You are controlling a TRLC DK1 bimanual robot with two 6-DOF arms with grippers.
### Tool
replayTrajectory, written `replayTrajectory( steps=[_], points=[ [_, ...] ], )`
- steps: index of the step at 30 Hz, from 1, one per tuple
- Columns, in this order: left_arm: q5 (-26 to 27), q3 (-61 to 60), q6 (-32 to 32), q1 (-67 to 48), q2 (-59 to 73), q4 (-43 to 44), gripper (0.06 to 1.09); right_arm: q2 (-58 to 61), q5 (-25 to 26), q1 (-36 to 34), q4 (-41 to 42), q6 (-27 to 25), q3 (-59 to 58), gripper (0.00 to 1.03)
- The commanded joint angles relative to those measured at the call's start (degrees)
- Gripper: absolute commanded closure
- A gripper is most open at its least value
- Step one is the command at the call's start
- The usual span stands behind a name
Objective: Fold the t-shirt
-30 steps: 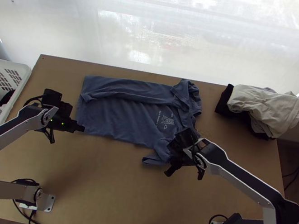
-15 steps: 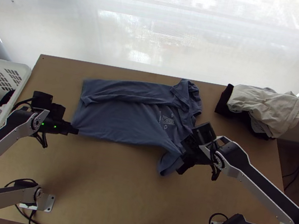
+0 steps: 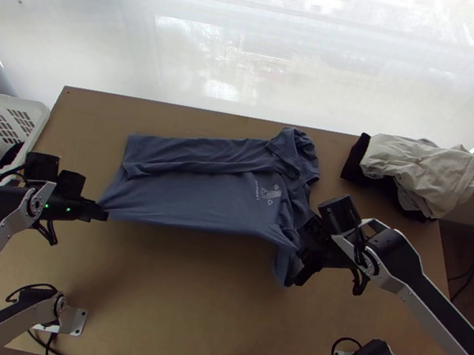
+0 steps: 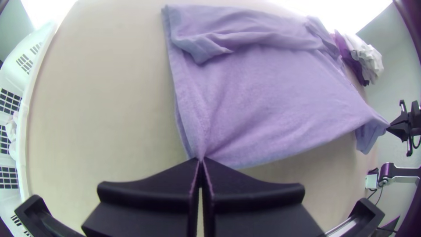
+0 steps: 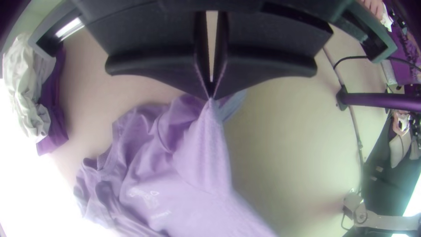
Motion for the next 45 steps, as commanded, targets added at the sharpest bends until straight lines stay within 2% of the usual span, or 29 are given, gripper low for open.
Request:
replayTrajectory(
  steps=[1, 9, 17, 25, 33, 39, 45],
  points=[
    [1.10, 0.13, 2.83, 3.55, -3.66, -3.27, 1.05, -2.67, -0.03, 2.45, -4.85, -0.22, 3.20, 1.00],
    [1.37, 0.66, 5.20, 5.39, -7.44, -6.87, 1.05, -3.38, -0.11, 4.92, -12.32, -0.30, 8.21, 1.00],
    [2.95, 2.76, 8.46, 8.73, -10.16, -11.70, 1.05, -3.29, -2.31, 6.94, -18.91, -0.39, 13.22, 1.00],
    [4.00, 2.33, 8.10, 8.03, -9.99, -11.97, 1.05, -0.04, -1.08, 7.73, -17.50, -3.20, 12.95, 1.00],
    [4.18, 3.73, 4.76, 5.92, -3.75, -6.17, 1.05, 7.35, -0.55, -2.82, -5.81, -10.24, 13.48, 1.00],
    [4.09, 8.13, 2.65, 4.69, 5.40, -1.77, 1.05, 15.87, -0.64, -9.67, -1.15, -14.37, 18.23, 1.00],
    [3.92, 17.62, 0.81, 3.90, 17.08, 0.95, 1.05, 25.36, -1.87, -14.24, 0.95, -17.62, 25.70, 1.00]
  ],
)
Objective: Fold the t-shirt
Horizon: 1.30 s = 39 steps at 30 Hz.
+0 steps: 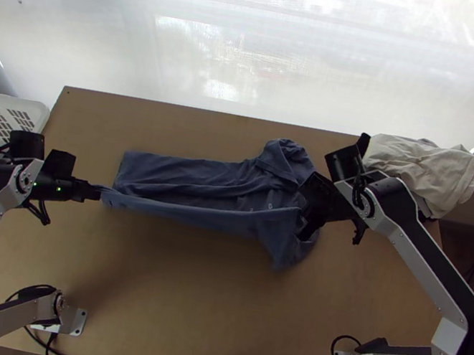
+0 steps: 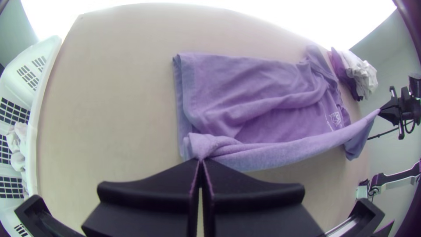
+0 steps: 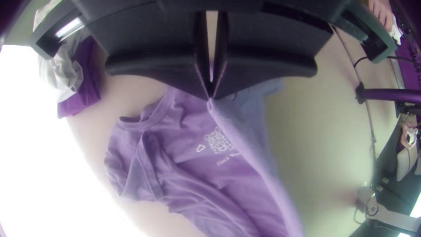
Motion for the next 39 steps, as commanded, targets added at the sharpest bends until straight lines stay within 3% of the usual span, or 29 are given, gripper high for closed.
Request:
replayTrajectory(
  steps=[1, 8, 16, 39],
  points=[
    [-0.28, 9.76, -2.12, -1.00, 12.99, 3.49, 1.05, 11.32, -1.19, -6.36, 3.08, -3.98, 8.64, 1.00],
    [-1.95, 19.78, -3.35, -3.02, 24.06, 4.81, 1.05, 23.71, -2.69, -10.31, 3.08, -4.77, 22.26, 1.00],
    [-3.97, 23.03, -5.02, -5.48, 31.88, 8.15, 1.05, 34.35, -2.78, -12.16, 2.90, -4.77, 31.93, 1.00],
    [-7.49, 37.01, -5.37, -7.68, 46.12, 10.08, 1.05, 46.12, -2.69, -15.76, 2.46, -3.89, 41.86, 1.00]
  ],
)
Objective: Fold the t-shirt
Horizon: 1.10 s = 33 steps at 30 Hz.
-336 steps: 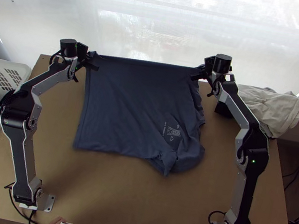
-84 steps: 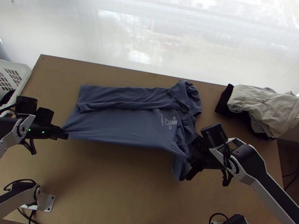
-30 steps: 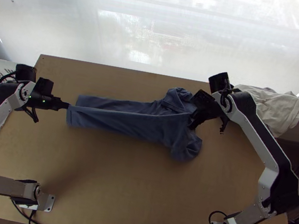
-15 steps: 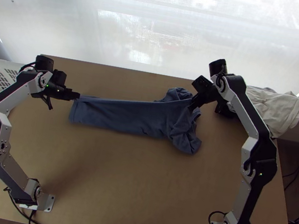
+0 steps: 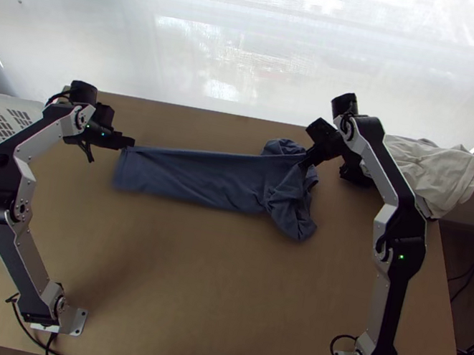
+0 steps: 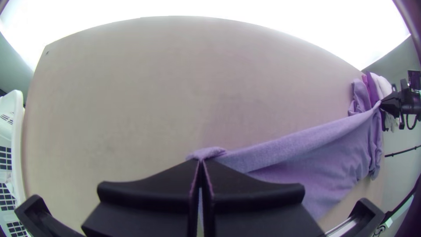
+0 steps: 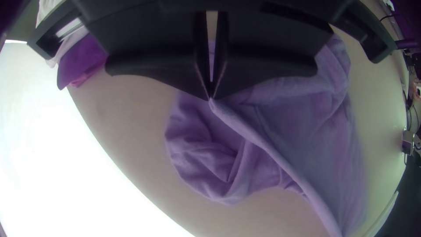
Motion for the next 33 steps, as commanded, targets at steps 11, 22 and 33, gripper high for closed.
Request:
replayTrajectory(
  steps=[11, 22, 33],
  points=[
    [-1.39, 3.41, -0.11, -2.35, 5.15, -0.74, 1.05, 3.84, 0.31, -1.34, -1.22, 2.61, 1.03, 1.00],
    [-1.39, 1.21, 0.07, -2.17, 3.22, -0.65, 1.05, 7.62, 0.66, 0.95, -0.16, 3.84, 12.89, 1.00],
    [-1.39, -1.16, 0.60, -1.91, 0.84, -0.48, 1.05, 10.08, 1.80, 0.59, 0.54, 4.90, 11.84, 0.87]
  ],
)
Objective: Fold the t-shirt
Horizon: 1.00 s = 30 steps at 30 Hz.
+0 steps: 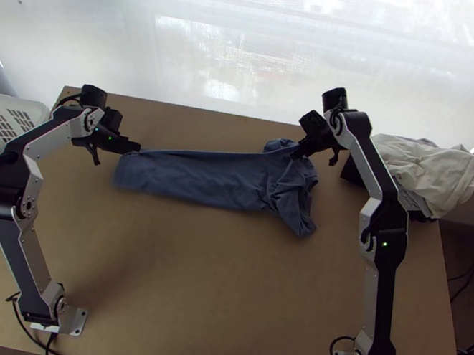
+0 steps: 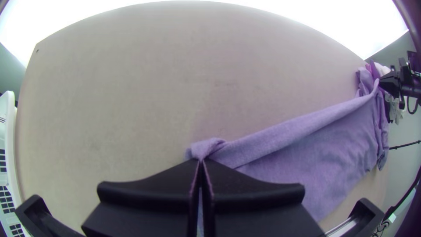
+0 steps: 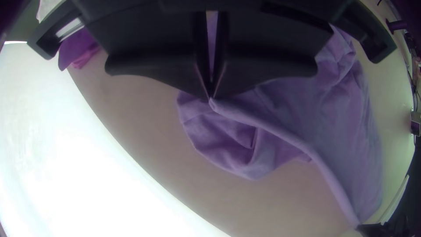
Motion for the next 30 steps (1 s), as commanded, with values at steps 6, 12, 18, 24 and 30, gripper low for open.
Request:
replayTrajectory(
  steps=[6, 12, 18, 24, 30],
  points=[
    [0.09, -1.07, -2.50, -0.32, -3.48, -2.79, 0.32, -2.15, 0.23, -1.84, -3.30, 5.47, -1.39, 0.04],
    [0.18, -3.62, -3.55, -0.32, -10.95, -7.36, 0.13, -11.47, -2.67, -0.52, -3.21, 9.69, -5.61, 0.04],
    [0.09, -8.81, -1.62, -0.05, -14.64, -9.12, 0.12, -20.70, -3.55, 4.40, -1.19, 12.15, -14.75, 0.04],
    [0.01, -12.06, -1.71, 0.30, -13.49, -5.95, 0.12, -26.06, -3.46, 11.79, 2.32, 12.15, -26.79, 0.04],
    [-0.26, -12.41, -3.20, -0.40, -10.86, -3.58, 0.12, -27.03, -3.38, 14.77, 8.12, 12.15, -37.51, 0.05]
  ],
)
